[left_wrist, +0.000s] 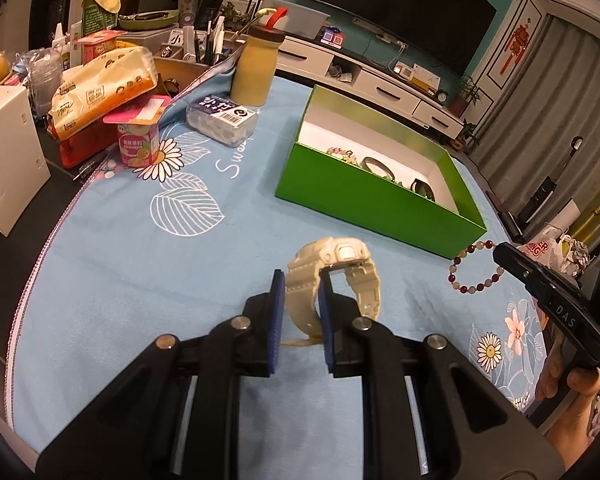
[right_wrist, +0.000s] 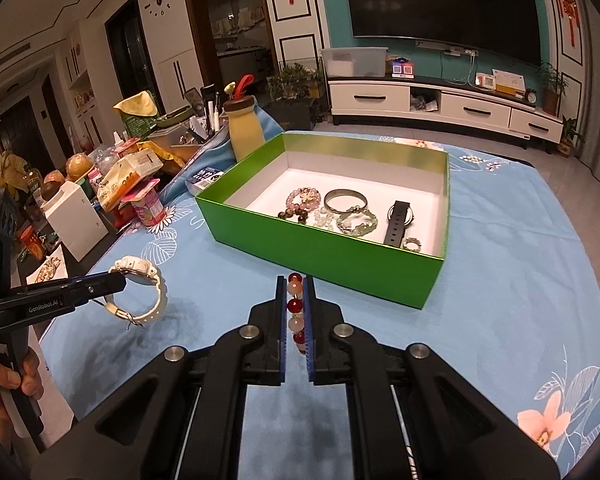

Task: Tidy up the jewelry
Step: 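Lift the watch and bead bracelet and carry both over the green box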

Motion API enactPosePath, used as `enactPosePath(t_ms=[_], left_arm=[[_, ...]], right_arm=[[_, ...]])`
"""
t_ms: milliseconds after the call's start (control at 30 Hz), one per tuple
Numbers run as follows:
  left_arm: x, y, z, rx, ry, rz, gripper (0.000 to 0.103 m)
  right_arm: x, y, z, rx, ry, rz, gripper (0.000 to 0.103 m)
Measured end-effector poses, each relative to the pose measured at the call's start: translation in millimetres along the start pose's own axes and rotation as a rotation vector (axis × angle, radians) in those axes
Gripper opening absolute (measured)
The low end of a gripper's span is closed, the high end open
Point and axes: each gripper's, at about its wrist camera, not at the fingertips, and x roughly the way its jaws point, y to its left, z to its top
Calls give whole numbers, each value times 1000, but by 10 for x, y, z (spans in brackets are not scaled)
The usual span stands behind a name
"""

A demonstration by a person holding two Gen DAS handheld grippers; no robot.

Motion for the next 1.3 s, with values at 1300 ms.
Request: enactPosePath(t_ms=[1300], left_arm=[[189,-859,667,182,-40,-49,16]], right_arm=[[-310,-453,353,47,-126,-28,7]])
